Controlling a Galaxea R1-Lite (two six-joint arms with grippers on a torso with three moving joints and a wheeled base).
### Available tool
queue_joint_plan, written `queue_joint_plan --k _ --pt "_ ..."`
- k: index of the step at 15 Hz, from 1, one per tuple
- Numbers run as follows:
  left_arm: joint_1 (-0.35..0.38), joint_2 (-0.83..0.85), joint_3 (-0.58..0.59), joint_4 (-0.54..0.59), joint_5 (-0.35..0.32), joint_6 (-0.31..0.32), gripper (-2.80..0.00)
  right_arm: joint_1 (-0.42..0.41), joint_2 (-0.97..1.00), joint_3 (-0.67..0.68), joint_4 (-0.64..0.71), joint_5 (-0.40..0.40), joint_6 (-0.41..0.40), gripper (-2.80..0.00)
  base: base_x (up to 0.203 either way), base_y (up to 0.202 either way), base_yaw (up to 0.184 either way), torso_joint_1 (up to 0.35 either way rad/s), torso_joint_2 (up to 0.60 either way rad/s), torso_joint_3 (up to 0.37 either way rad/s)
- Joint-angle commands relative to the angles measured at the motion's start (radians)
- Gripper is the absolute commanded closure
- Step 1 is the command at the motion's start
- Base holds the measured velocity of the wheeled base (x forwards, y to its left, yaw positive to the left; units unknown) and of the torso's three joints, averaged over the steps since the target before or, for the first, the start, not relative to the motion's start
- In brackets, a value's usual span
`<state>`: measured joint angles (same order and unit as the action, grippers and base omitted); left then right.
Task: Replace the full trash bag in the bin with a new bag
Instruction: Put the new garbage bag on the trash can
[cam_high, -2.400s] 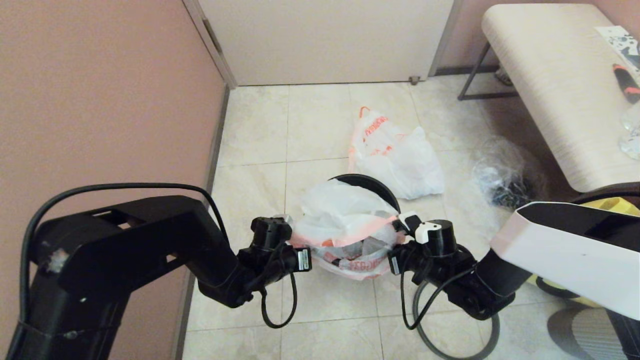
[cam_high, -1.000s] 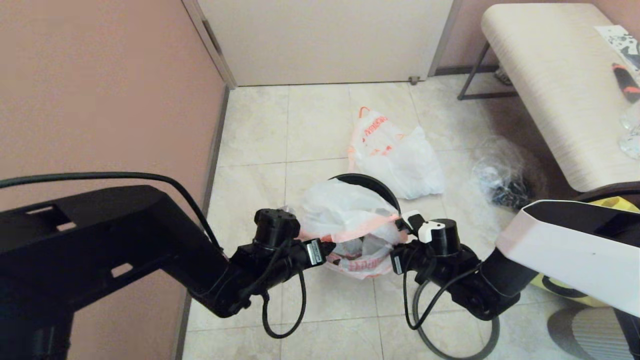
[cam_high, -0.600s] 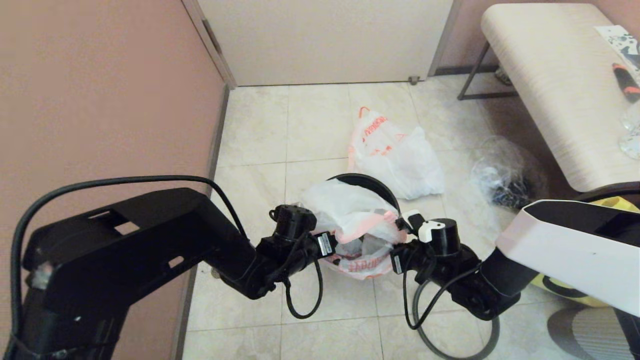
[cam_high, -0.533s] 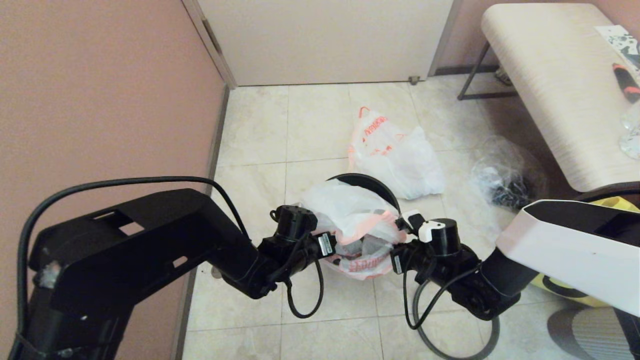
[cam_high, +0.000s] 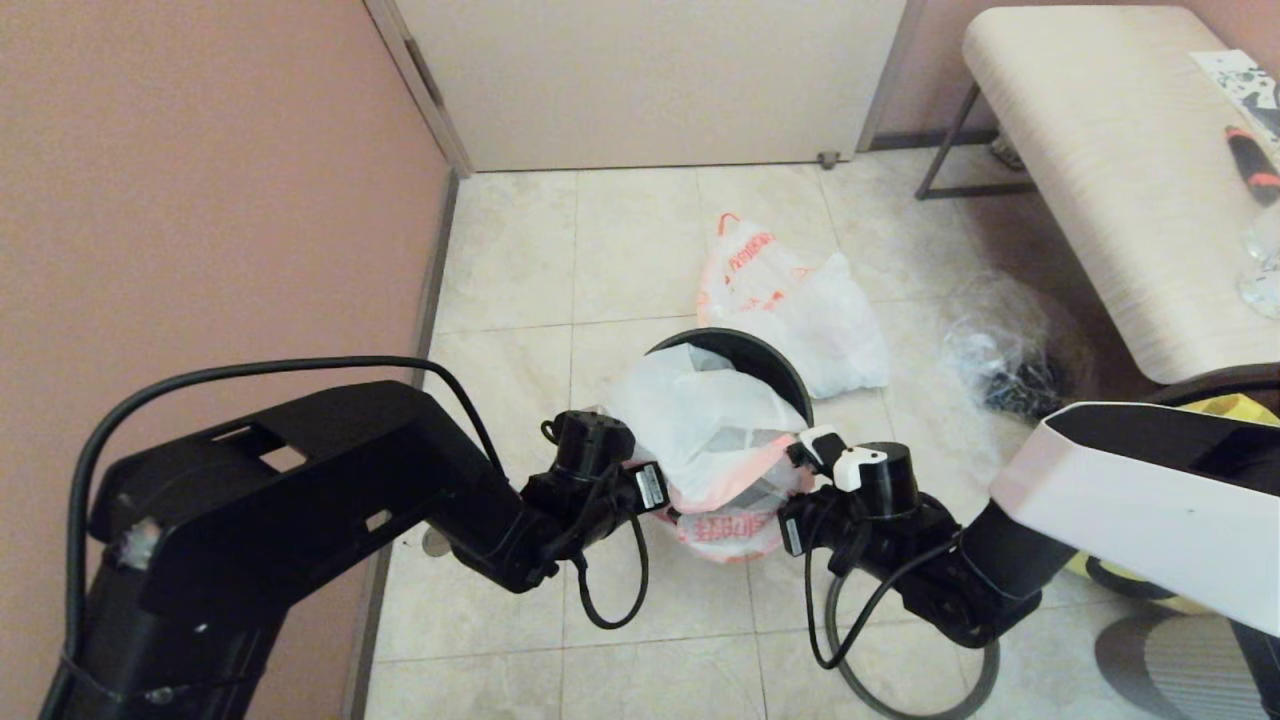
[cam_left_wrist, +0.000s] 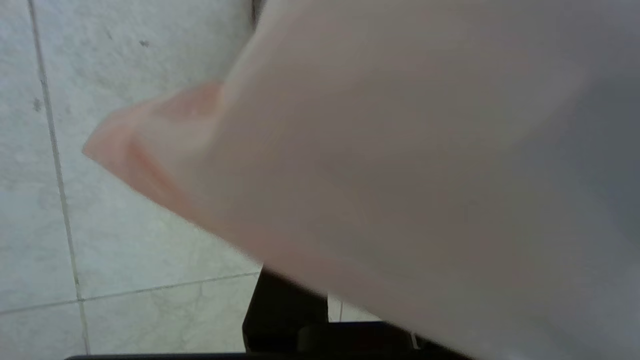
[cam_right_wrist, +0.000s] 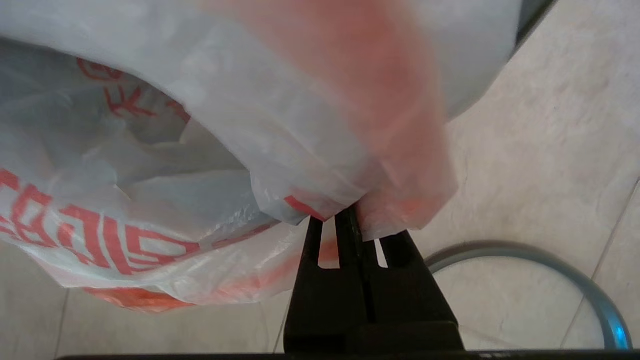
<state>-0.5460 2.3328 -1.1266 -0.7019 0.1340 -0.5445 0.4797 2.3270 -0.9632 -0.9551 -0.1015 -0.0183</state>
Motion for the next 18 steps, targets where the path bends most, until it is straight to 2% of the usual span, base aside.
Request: queue_joint_plan --k 1,2,5,8,11,15,18 --pt "0.003 -0.001 -0.001 -0.004 0.001 -0.003 0.0 0.01 -0.002 0.017 -0.007 -0.003 0.0 0.0 0.0 0.0 0.0 0.0 0.0 0.0" --pt "0.003 -0.003 -0.001 -0.004 0.001 -0.002 0.0 0.011 -0.003 0.024 -0.007 -0.004 0.0 -2.8 0.0 0.0 0.0 0.0 0.0 0.0" --pt "0.009 -0.013 -0.001 -0.004 0.001 -0.003 0.0 0.017 -0.032 0.038 -0.018 -0.004 0.003 -2.8 0.0 0.0 0.0 0.0 0.0 0.0" --pt "0.015 -0.015 -0.002 -0.005 0.001 -0.003 0.0 0.047 -0.142 0.169 -0.02 0.01 0.014 -2.8 0.0 0.0 0.0 0.0 0.0 0.0" --pt "0.017 -0.016 -0.005 -0.005 0.002 -0.003 0.0 0.055 -0.218 0.306 -0.045 0.09 0.047 -2.8 0.0 0.0 0.0 0.0 0.0 0.0" --pt "0.021 -0.018 -0.013 -0.005 0.002 -0.003 0.0 0.053 -0.209 0.419 -0.198 0.101 0.047 -2.8 0.0 0.0 0.0 0.0 0.0 0.0" --pt "0.027 -0.009 -0.033 -0.004 0.006 -0.005 0.0 0.083 -0.242 0.448 -0.219 0.102 0.049 -2.8 0.0 0.0 0.0 0.0 0.0 0.0"
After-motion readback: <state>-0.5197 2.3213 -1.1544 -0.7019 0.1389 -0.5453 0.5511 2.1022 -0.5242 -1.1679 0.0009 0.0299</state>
